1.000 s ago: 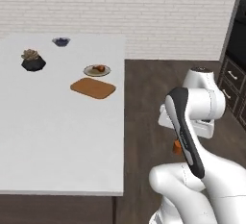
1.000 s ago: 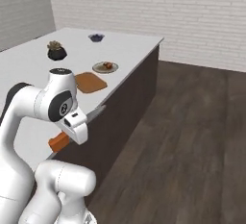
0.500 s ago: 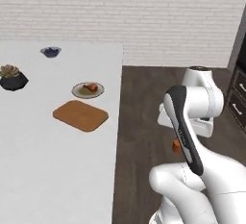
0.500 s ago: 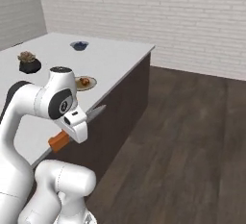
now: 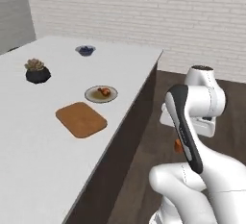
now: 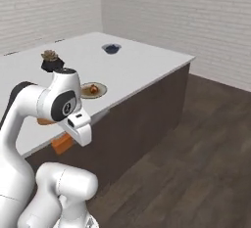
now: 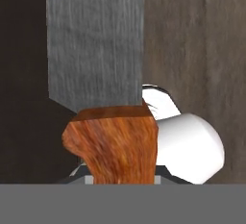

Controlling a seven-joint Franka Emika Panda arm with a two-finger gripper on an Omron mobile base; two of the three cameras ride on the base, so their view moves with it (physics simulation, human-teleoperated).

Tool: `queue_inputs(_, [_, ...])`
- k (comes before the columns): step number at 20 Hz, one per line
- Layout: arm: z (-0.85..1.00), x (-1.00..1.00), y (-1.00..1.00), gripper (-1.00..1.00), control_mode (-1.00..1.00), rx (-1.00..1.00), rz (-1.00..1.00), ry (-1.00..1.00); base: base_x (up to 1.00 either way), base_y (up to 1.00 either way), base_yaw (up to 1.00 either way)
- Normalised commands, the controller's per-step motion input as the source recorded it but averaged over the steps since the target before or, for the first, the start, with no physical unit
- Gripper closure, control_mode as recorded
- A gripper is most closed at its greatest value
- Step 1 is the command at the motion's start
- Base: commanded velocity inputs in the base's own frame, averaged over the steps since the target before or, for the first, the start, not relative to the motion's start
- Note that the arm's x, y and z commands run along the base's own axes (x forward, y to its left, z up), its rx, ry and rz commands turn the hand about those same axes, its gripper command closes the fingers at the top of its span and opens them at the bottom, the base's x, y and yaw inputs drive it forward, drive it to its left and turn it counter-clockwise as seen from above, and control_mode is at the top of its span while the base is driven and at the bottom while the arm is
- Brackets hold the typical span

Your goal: Pick up the knife from the drawer and place it on the cutting board. Then place the meat from the plate to the cutting board.

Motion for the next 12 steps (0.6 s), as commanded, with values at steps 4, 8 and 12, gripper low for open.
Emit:
queue_inputs(4, [0.0, 0.0, 0.0, 1.0, 1.0, 0.0, 0.0, 0.0, 0.23, -0.64, 0.69])
queue_inputs(8, [0.0, 0.0, 0.0, 1.0, 1.0, 0.0, 0.0, 0.0, 0.21, -0.67, 0.69])
queue_inputs(12, [0.0, 0.0, 0.0, 1.0, 1.0, 0.0, 0.0, 0.0, 0.04, -0.66, 0.69])
